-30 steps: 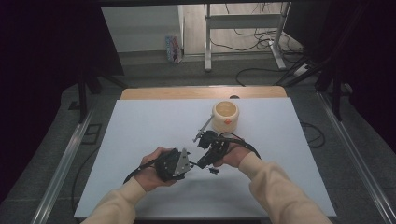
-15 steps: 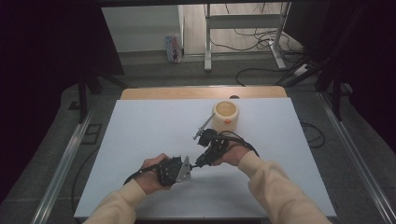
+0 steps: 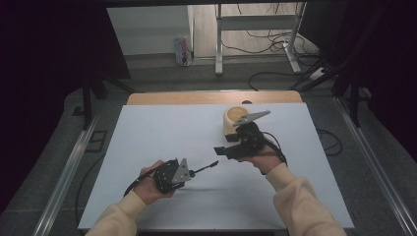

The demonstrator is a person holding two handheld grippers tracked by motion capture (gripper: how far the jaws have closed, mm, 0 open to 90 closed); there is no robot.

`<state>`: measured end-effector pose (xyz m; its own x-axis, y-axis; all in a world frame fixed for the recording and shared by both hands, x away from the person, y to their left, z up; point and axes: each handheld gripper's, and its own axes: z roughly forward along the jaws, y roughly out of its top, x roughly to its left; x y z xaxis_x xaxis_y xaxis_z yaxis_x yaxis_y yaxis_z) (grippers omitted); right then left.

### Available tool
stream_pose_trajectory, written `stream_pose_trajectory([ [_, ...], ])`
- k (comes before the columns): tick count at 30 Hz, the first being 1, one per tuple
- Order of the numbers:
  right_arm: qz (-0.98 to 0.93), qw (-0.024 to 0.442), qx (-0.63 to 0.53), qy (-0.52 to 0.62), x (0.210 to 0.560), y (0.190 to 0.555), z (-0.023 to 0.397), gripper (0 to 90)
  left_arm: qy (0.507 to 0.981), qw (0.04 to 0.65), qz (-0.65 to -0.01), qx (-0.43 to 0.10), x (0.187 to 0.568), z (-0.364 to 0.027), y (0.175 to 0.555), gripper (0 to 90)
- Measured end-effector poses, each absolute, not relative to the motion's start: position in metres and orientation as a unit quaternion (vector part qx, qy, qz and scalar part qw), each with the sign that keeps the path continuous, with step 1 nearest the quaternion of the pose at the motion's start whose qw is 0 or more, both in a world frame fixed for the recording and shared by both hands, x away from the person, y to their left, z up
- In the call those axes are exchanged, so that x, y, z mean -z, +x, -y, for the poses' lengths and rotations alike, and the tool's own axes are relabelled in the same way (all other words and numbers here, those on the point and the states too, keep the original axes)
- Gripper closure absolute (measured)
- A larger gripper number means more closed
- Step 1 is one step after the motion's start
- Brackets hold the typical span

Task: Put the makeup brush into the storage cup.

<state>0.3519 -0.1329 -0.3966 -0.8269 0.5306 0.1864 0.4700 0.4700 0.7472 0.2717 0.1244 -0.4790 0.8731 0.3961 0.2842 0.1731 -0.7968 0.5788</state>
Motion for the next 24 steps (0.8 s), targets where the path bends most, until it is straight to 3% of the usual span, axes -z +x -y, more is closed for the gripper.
stream_pose_trajectory([
  [12,-0.799,0.053,-0.497,0.335,0.417,0.324,0.192,28.8,0.903,0.313,-0.212,-0.205,0.47,-0.14,0.276,85.6],
  [24,-0.781,0.05,-0.502,0.368,0.441,0.315,0.216,27.7,0.861,0.368,-0.295,-0.188,0.464,-0.163,0.267,85.6],
])
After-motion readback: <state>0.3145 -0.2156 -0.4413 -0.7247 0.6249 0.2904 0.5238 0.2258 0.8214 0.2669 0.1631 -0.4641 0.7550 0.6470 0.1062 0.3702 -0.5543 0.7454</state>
